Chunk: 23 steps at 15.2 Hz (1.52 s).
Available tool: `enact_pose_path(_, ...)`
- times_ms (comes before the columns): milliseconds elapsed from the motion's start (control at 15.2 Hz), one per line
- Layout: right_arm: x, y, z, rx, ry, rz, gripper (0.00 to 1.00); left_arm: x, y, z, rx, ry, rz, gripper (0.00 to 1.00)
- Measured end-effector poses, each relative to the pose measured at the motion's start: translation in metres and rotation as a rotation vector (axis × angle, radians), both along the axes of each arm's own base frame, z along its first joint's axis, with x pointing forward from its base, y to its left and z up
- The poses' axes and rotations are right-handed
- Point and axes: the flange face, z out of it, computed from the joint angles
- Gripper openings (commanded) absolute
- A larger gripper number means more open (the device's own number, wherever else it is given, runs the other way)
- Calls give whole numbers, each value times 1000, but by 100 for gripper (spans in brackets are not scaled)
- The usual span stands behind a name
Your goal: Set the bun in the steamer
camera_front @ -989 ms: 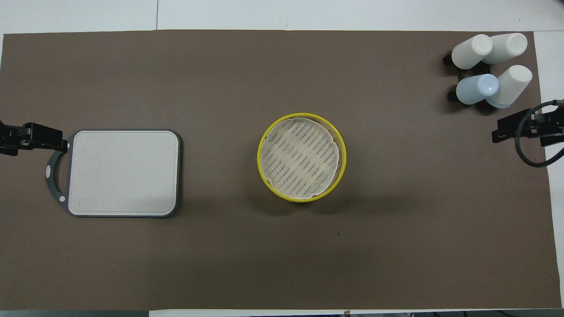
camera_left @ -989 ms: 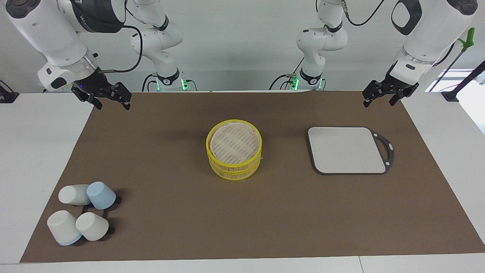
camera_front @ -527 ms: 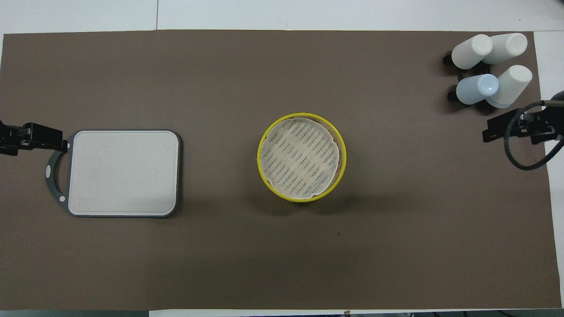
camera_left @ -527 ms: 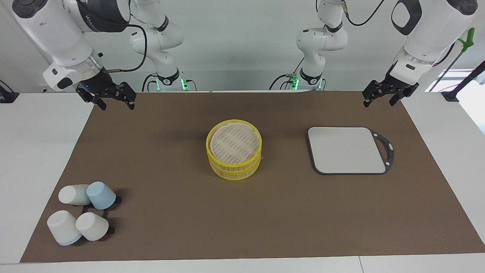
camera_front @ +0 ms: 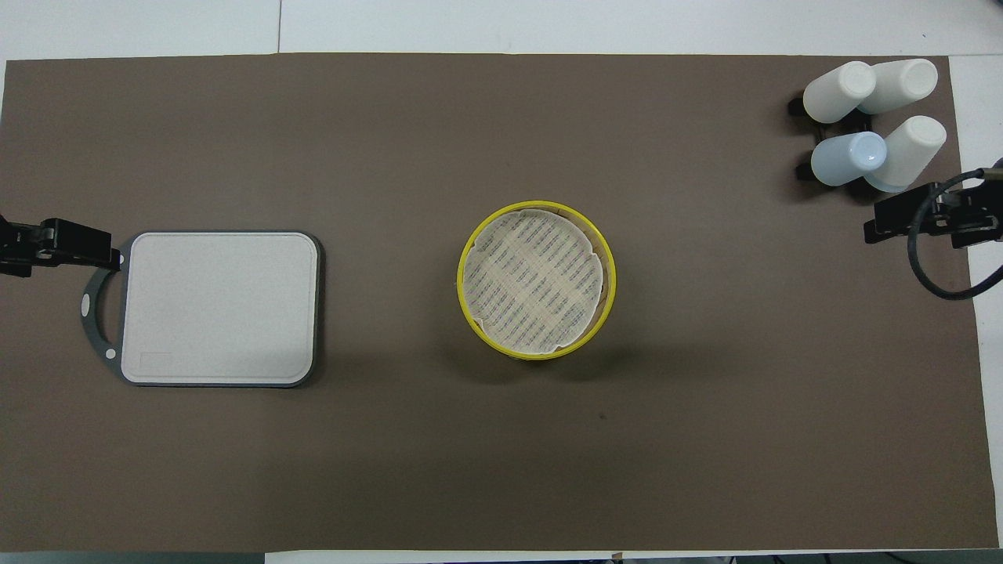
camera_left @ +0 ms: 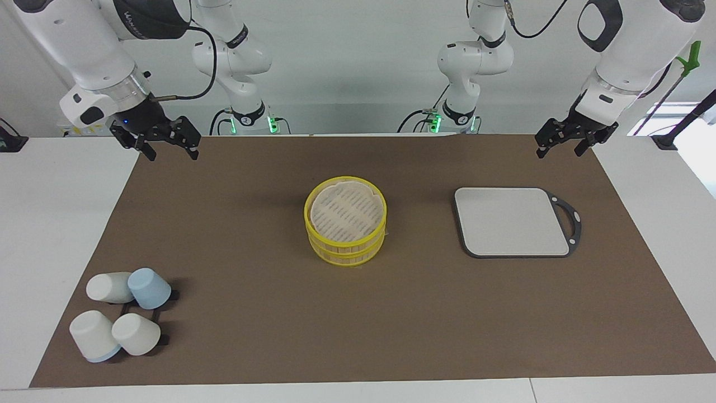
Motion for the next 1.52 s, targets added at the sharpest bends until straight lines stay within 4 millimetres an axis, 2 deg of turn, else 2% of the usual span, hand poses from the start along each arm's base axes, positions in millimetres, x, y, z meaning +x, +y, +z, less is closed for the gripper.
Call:
enact_pose_path(132, 0, 2, 0, -6, 0, 2, 100, 0, 0, 0, 0, 0, 0, 100)
enact_pose_path(396, 0, 27, 0, -12, 5, -23, 100, 0, 0, 0, 0, 0, 0, 100)
enact_pose_path(527, 0, 29, 0, -16, 6, -38, 100, 0, 0, 0, 0, 0, 0, 100)
enact_pose_path(791, 0, 17, 1, -16, 3, -59, 100, 0, 0, 0, 0, 0, 0, 100)
enact_pose_path(1055, -8, 2, 14, -16, -17, -85, 100, 0, 0, 0, 0, 0, 0, 100)
enact_pose_path(1516, -12, -28, 8, -25, -14, -113, 100, 0, 0, 0, 0, 0, 0, 100)
